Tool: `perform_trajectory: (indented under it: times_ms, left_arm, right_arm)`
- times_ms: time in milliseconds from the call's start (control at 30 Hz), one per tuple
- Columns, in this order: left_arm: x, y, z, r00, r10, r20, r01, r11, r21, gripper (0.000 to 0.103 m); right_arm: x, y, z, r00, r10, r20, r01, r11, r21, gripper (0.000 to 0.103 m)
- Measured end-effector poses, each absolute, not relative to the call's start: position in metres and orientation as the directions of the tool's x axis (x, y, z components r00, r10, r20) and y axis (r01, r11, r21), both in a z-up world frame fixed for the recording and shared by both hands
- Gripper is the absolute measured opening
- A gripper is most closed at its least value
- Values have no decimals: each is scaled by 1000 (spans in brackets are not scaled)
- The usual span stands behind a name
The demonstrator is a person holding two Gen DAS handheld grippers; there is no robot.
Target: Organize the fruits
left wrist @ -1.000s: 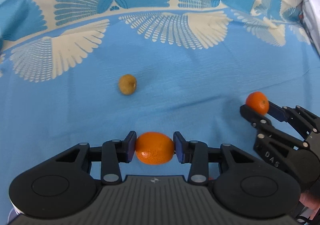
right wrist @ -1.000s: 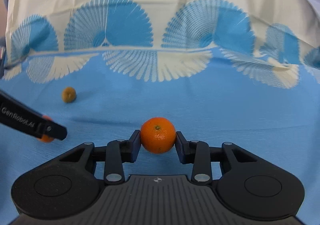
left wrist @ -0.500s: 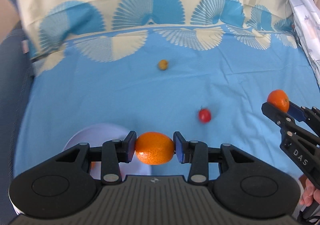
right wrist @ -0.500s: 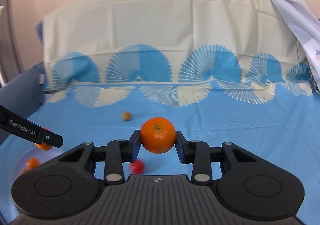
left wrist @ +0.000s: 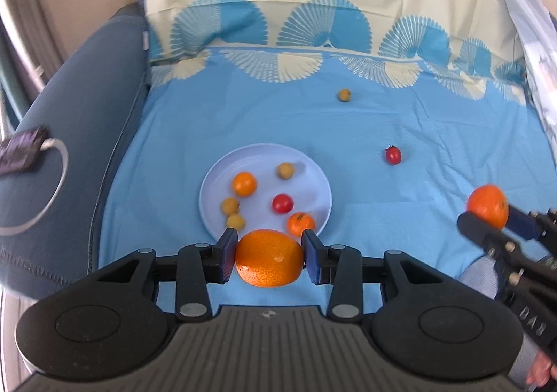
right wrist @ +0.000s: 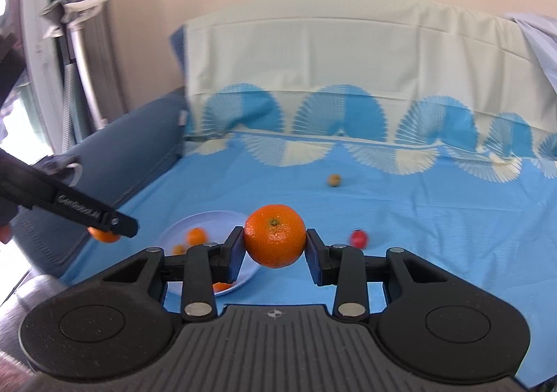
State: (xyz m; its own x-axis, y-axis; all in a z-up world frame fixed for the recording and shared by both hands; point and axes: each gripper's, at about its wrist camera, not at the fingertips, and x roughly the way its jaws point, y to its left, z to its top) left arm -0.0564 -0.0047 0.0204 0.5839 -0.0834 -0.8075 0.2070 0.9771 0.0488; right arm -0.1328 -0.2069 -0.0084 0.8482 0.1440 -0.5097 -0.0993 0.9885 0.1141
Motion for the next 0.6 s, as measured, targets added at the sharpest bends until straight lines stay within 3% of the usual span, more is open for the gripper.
perform_trajectory:
  times_ms: [600]
  left_arm:
    - [-139, 55, 27, 654, -62, -754, 121, 992, 23, 45]
  right_arm:
    - [-195, -126, 8, 833, 234, -501, -256, 966, 25, 39]
